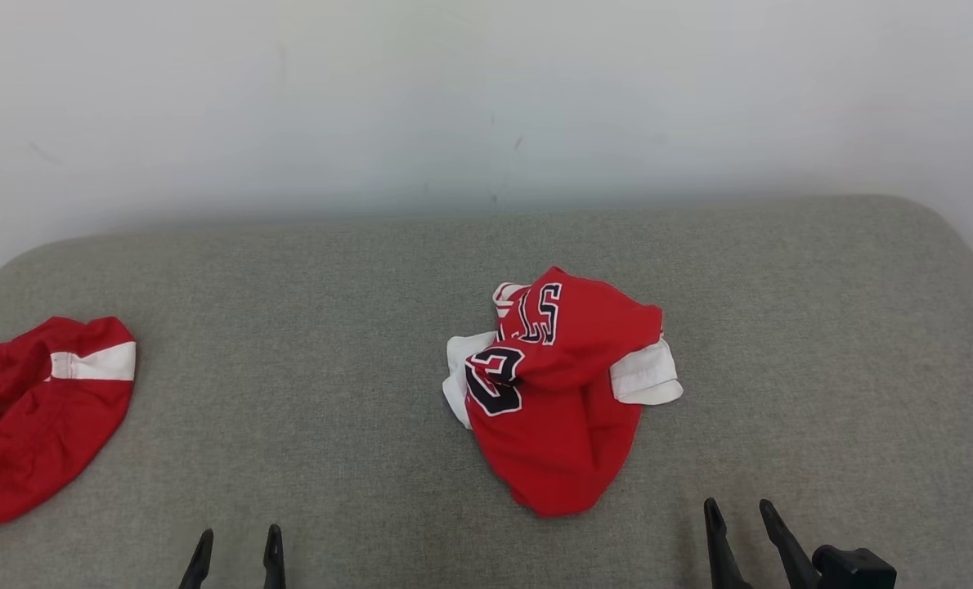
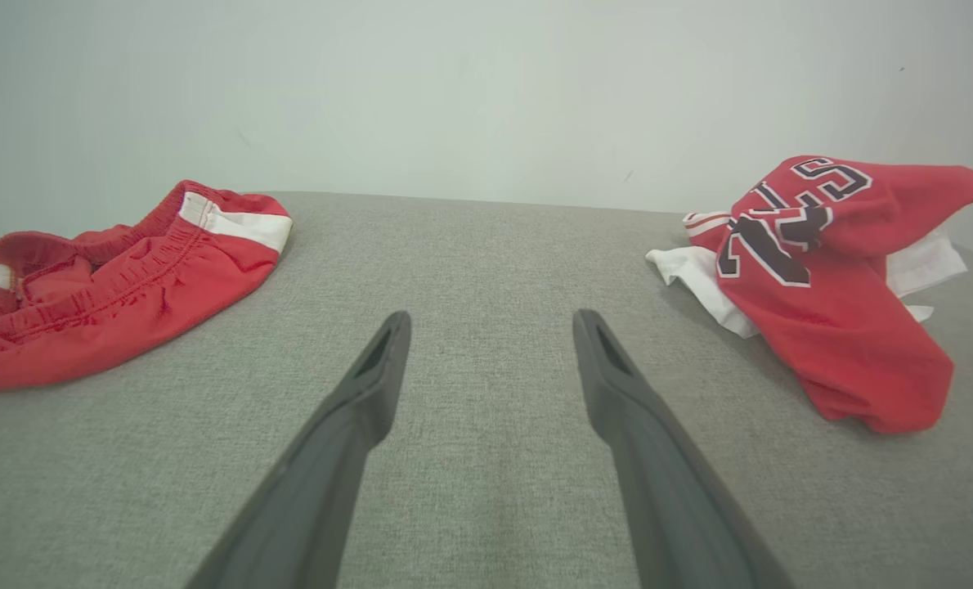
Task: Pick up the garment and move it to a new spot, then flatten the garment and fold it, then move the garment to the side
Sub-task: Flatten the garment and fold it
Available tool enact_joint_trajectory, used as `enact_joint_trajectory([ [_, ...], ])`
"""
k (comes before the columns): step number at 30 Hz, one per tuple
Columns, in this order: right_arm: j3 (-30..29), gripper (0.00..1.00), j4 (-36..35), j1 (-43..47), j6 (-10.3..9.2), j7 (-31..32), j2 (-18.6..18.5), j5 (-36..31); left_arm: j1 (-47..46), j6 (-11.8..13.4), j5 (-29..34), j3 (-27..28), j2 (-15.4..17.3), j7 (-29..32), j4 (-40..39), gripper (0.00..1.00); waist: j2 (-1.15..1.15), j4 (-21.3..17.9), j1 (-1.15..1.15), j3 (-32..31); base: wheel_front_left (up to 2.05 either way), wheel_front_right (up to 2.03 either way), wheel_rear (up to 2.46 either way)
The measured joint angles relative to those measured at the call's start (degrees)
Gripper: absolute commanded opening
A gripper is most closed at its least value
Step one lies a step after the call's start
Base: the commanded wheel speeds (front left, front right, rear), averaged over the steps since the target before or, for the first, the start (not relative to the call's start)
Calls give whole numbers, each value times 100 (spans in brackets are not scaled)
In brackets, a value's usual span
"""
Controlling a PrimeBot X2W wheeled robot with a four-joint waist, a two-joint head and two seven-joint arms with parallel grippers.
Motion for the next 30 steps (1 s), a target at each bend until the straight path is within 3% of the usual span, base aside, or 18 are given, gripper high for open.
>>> enact_joint_trajectory([
  [7,62,100,20,-52,0,-26,0,79,-458,-94,132,-162,56,0,102,100,0,-205,0,54,0,0,0],
  [14,132,100,18,-137,0,-34,-1,85,-1621,-129,-74,-606,416,30,802,100,0,-513,0,161,0,0,0],
  [22,347,100,13,-275,0,-35,-2,187,-3379,-136,-915,-1084,869,828,1784,100,1,-1030,1,317,0,0,0],
  [30,526,100,89,-432,0,-94,-5,308,-4550,-138,-1906,-1782,1201,2361,2757,100,1,-1670,1,558,0,0,0],
])
